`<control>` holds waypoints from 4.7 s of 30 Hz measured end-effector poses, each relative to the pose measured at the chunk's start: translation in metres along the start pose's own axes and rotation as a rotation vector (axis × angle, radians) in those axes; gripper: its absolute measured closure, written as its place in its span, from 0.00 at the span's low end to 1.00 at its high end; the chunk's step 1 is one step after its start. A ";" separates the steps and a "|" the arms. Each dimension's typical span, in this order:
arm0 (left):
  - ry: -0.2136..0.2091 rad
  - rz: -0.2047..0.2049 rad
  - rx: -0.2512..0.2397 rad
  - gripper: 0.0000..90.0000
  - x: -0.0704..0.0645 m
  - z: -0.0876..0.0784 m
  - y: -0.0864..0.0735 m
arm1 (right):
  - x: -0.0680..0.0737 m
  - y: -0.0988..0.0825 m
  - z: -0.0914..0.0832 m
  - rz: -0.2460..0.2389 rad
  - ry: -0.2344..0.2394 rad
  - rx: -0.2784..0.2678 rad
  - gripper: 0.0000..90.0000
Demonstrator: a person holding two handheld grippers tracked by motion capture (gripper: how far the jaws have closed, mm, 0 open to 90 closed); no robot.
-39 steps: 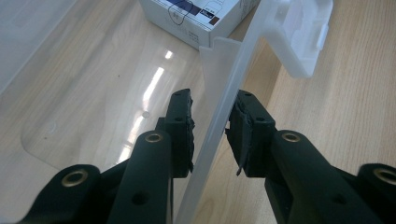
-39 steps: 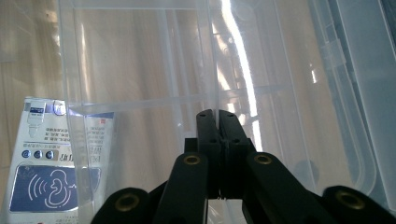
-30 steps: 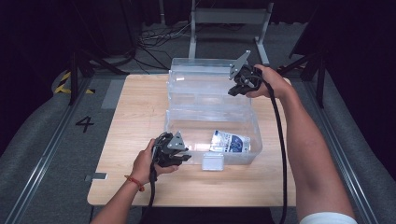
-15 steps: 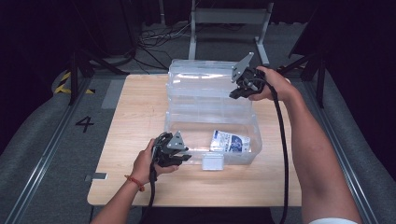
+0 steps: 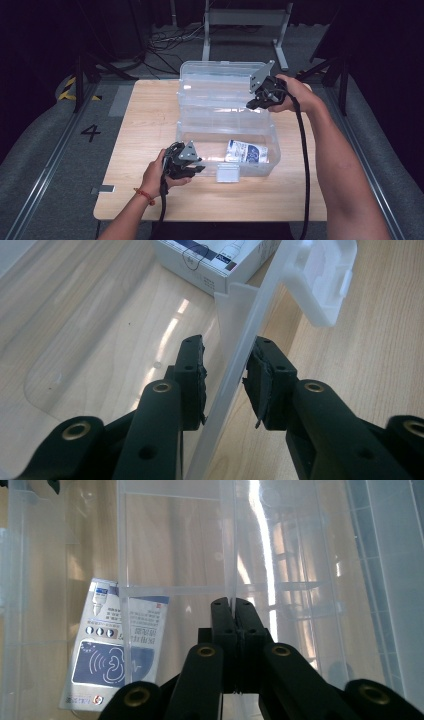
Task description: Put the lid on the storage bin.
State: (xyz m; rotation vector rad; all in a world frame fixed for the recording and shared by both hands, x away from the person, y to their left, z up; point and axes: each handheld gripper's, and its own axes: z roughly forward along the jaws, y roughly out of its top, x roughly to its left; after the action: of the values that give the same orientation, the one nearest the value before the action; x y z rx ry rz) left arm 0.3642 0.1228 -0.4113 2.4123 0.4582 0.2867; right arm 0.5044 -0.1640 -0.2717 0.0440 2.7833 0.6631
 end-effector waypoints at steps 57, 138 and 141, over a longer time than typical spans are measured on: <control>0.026 -0.003 -0.035 0.73 -0.003 0.000 -0.003 | 0.054 -0.015 -0.012 -0.029 0.022 -0.087 0.99; 0.137 -0.084 -0.319 0.46 0.012 -0.097 0.013 | 0.087 -0.037 -0.006 -0.059 -0.016 -0.193 0.95; 0.155 -0.101 -0.340 0.47 0.019 -0.106 0.013 | 0.088 -0.037 -0.006 -0.060 -0.023 -0.192 0.95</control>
State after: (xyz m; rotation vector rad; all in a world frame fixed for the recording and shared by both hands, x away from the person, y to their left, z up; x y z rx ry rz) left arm 0.3513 0.1814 -0.3205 2.0382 0.5504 0.4694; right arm 0.4199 -0.1915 -0.3056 -0.0695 2.6742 0.9039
